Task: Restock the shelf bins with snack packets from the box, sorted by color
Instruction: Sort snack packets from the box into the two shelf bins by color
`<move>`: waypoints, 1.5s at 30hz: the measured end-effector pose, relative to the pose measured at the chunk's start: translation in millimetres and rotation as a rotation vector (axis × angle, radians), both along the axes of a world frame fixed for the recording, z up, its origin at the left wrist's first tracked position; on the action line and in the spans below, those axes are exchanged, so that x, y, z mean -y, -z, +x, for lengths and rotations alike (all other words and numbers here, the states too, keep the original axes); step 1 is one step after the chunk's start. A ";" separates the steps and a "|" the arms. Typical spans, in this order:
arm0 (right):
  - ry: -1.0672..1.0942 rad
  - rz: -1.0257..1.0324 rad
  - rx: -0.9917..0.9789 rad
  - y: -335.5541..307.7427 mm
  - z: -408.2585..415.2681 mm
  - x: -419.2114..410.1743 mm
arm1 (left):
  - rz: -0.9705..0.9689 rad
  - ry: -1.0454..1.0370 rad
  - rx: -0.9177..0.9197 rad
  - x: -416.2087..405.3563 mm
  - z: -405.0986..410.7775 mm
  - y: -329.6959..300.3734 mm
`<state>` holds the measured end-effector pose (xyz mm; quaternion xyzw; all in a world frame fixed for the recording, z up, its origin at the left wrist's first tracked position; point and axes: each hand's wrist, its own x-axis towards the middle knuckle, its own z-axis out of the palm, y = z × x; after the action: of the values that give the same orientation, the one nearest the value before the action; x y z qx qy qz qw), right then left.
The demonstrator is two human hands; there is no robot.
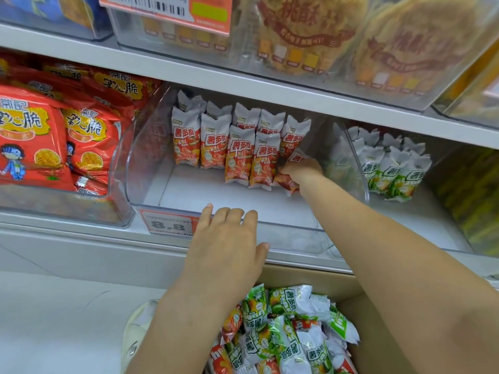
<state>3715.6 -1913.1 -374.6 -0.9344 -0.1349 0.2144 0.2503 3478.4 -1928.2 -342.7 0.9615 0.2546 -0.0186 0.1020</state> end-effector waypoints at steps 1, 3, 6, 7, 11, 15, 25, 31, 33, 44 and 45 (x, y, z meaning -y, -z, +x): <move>0.051 0.007 -0.022 3.3 2.1 0.7 | 0.003 0.000 0.000 -0.2 -0.1 0.3; 0.148 0.068 -0.048 17.5 11.1 1.0 | 0.000 -0.003 0.003 0.1 0.5 1.1; 0.241 0.149 0.015 21.1 11.0 -2.6 | 0.009 -0.006 0.003 0.6 1.4 2.3; 0.225 0.157 0.068 20.5 11.2 -3.5 | 0.011 -0.008 0.003 1.0 1.9 2.6; 0.182 0.212 0.158 19.5 12.4 -4.4 | 0.017 -0.016 0.005 1.2 3.0 1.5; 0.192 0.373 0.102 24.6 11.1 -0.2 | 0.012 -0.001 0.008 0.2 0.0 0.1; 0.212 0.538 -0.066 0.6 -7.8 10.0 | 0.010 0.009 -0.026 1.5 2.4 -0.6; -0.080 0.678 0.027 -52.6 -92.9 124.6 | 0.036 0.109 0.396 12.7 3.5 8.2; -0.141 0.659 -0.031 -45.1 -119.3 171.0 | 0.022 0.188 0.527 29.5 -1.2 16.1; -0.390 -0.384 -0.243 108.6 -169.4 320.5 | -0.144 0.409 -0.450 111.6 -62.1 136.9; -0.412 -0.410 -0.266 120.4 -174.5 325.2 | -0.171 0.411 -0.570 118.5 -68.3 147.9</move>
<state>3541.1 -2238.3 -495.0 -0.8823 -0.2414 0.4034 0.0236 3410.1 -2046.7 -490.5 0.9367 0.0715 -0.3276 0.1011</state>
